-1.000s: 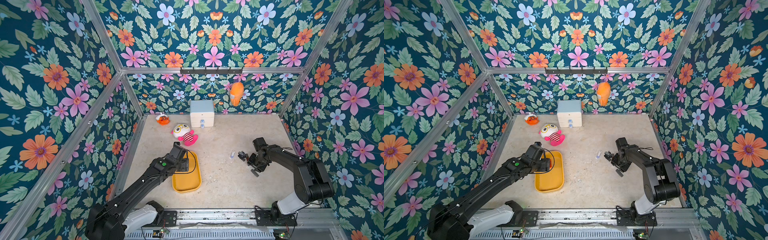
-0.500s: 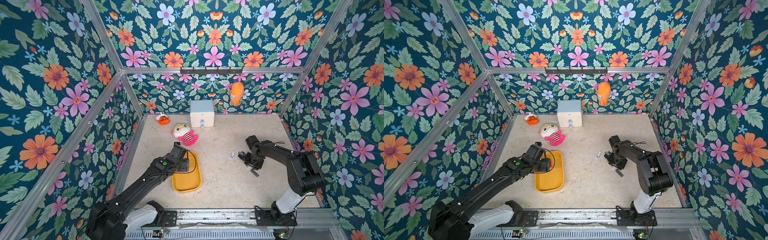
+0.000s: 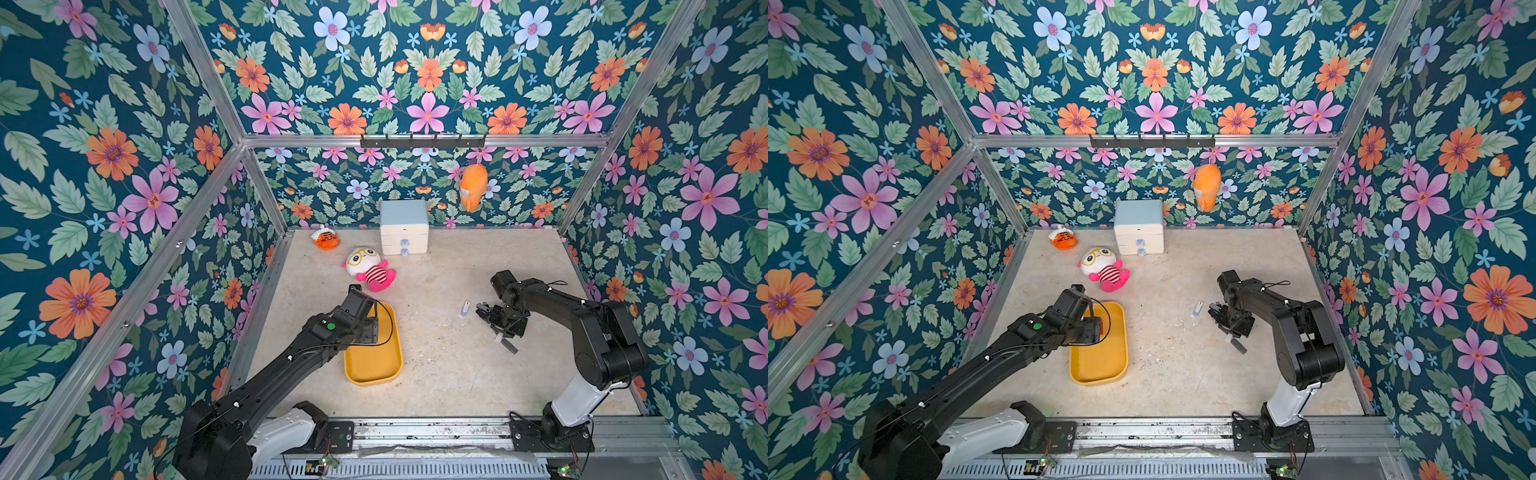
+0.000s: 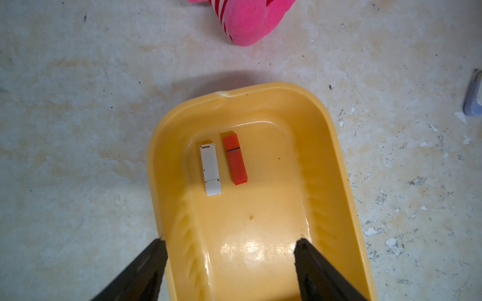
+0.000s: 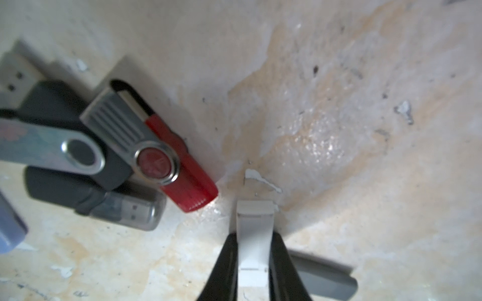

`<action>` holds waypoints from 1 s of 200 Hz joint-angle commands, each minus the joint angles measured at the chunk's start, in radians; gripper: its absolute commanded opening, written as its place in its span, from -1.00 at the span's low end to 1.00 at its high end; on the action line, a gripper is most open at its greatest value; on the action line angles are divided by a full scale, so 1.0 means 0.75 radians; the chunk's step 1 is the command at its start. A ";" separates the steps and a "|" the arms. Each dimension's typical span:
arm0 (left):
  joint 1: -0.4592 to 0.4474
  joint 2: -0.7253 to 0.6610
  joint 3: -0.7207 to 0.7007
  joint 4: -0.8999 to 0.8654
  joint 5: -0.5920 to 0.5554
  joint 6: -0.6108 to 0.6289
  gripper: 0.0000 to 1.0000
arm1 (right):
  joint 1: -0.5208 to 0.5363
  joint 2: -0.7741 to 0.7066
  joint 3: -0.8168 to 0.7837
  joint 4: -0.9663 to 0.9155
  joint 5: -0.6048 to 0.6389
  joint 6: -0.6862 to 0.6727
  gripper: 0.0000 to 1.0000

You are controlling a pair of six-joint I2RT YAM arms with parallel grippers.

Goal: Put the usb flash drive into the storage box
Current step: Pick up the USB flash from the center of the board, then place the USB flash in the storage box.

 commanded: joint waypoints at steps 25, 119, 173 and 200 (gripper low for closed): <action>0.001 -0.034 0.012 -0.002 -0.052 0.002 0.64 | 0.041 -0.268 0.002 -0.030 -0.072 -0.029 -0.82; 0.237 -0.186 0.031 -0.074 -0.284 -0.091 0.64 | 0.832 0.192 0.764 -0.025 -0.139 0.158 -0.85; 0.370 -0.259 0.019 -0.047 -0.267 -0.083 0.65 | 0.938 0.720 1.376 -0.284 -0.095 0.140 -0.86; 0.375 -0.236 0.019 -0.046 -0.243 -0.075 0.65 | 0.940 0.897 1.619 -0.434 -0.046 0.119 -0.87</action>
